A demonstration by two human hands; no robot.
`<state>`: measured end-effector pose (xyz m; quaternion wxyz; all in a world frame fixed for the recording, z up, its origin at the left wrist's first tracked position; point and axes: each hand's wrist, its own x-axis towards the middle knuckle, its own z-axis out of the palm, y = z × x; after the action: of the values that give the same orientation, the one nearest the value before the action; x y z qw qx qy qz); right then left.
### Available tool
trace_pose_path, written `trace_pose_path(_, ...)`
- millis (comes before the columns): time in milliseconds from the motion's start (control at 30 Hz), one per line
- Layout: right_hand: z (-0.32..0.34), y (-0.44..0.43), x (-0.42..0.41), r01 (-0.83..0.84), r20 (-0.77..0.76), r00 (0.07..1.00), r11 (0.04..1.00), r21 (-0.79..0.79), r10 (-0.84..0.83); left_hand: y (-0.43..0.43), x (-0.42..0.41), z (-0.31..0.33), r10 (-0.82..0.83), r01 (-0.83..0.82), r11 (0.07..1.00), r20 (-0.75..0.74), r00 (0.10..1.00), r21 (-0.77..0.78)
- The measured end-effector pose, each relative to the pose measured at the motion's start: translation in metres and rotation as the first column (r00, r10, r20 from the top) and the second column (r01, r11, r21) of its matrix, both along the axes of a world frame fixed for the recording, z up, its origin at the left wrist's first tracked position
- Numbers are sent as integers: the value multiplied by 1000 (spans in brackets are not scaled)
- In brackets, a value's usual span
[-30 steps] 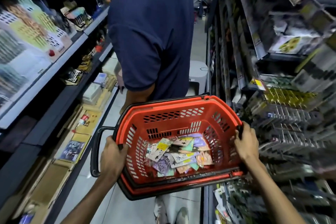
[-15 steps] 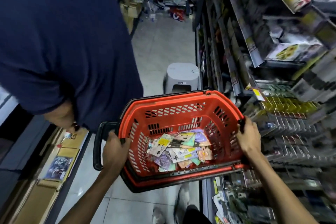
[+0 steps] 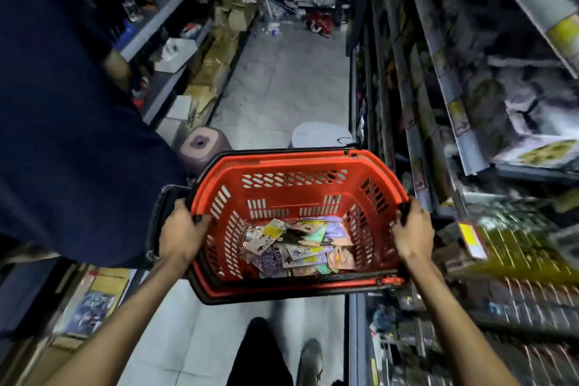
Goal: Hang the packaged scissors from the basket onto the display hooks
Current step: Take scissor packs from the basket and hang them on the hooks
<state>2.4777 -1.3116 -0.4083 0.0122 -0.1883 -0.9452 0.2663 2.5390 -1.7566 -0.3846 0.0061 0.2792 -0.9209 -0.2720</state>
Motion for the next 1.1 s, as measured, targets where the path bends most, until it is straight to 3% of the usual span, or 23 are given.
trace_pose_path(333,-28,-32,-160,52,20,998,998,-47,-51,-37,-192,-18,-53,53,999,-5,999,9)
trace_pose_path(500,-27,-48,-241,140,19,990,989,-54,-139,-54,-305,-17,-144,146,984,-26,989,101)
trace_pose_path(633,-28,-52,-293,244,26,970,965,-101,-243,-52,-398,-19,-97,112,967,-74,993,228)
trace_pose_path(867,-55,-34,-384,466,109,884,877,-115,-455,-36,-554,-31,-318,320,941,-36,947,109)
trace_pose_path(1100,-79,-16,-449,613,211,785,779,-130,-582,10,-698,-43,-517,520,854,140,845,16)
